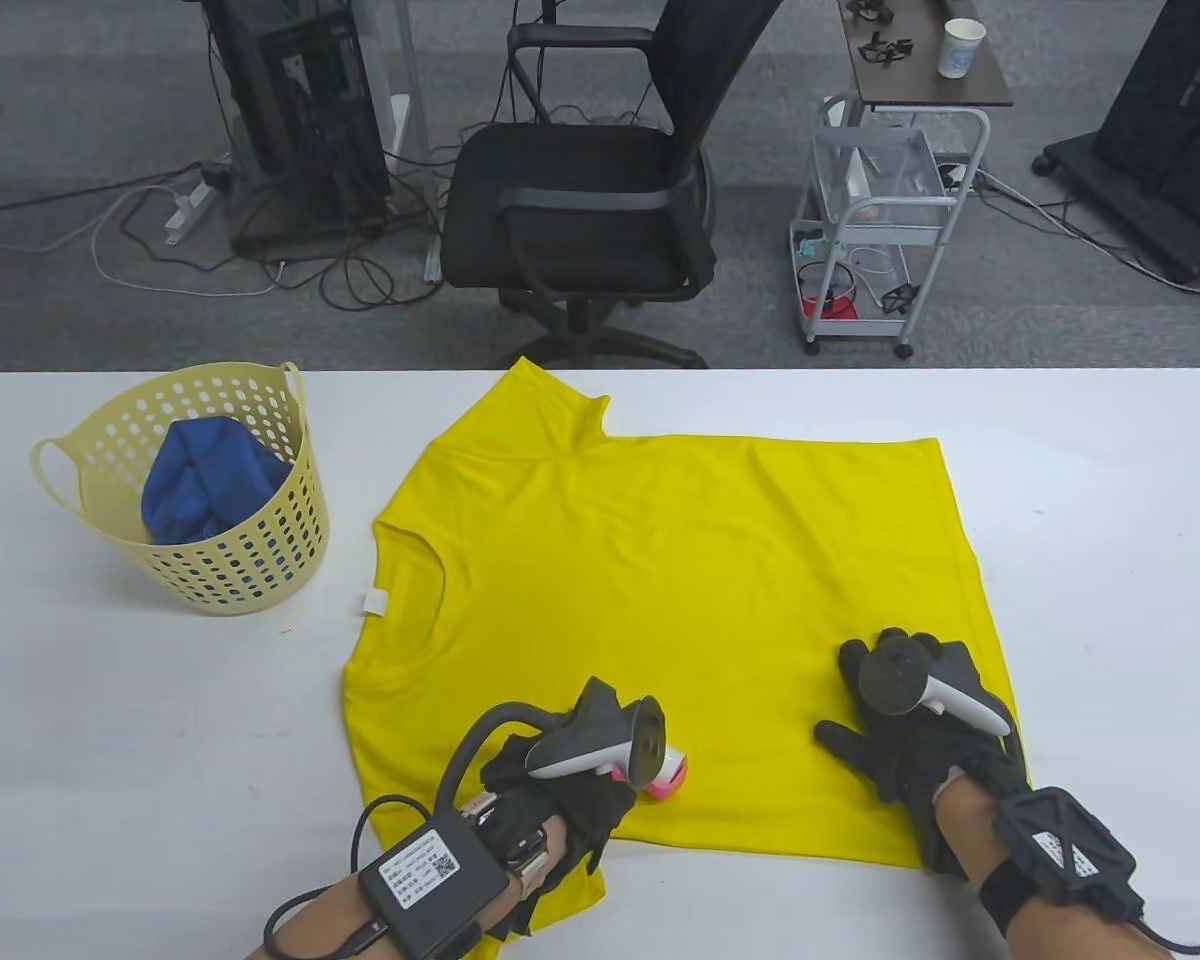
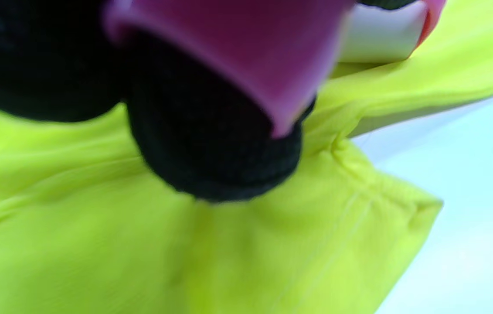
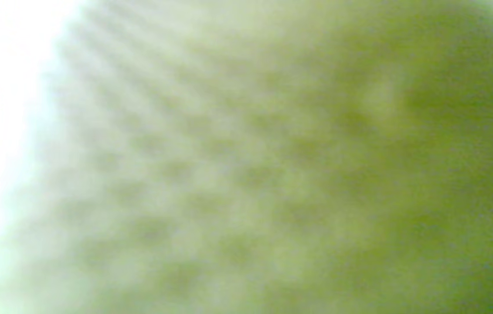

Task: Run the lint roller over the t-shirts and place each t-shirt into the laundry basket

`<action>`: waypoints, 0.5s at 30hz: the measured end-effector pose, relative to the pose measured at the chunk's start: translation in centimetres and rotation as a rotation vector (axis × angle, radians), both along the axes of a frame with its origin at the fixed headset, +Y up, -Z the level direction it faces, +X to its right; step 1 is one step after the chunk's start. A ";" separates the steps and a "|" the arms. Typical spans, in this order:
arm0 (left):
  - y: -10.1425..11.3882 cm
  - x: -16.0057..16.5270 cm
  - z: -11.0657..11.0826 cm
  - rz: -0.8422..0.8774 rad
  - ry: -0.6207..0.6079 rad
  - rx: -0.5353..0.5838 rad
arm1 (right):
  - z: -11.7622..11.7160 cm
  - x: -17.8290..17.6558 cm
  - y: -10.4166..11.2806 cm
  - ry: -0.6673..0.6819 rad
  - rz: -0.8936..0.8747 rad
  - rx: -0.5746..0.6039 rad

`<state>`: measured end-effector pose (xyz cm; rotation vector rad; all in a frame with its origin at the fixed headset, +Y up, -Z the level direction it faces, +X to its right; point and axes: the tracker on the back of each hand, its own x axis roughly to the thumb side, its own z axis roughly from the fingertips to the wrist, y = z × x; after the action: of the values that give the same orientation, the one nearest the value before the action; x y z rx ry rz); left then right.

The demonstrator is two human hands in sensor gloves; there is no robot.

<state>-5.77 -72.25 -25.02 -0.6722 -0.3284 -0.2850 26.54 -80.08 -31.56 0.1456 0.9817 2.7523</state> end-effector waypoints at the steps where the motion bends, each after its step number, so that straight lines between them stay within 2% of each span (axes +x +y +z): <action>1: 0.0 0.2 -0.2 0.004 0.003 0.006 | 0.0 0.0 0.0 0.000 0.000 0.000; 4: 0.0 1.5 -1.9 0.014 0.017 0.021 | 0.0 0.0 0.0 0.000 0.000 0.000; 10: -0.8 6.6 -10.0 0.066 0.106 0.094 | 0.0 0.0 0.0 0.000 0.002 0.000; 15: -1.0 10.9 -16.1 0.070 0.250 0.130 | 0.0 0.0 0.0 0.000 0.000 -0.001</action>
<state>5.13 -73.26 -41.11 -0.5598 -0.0931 -0.1514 26.54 -80.08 -31.57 0.1459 0.9831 2.7514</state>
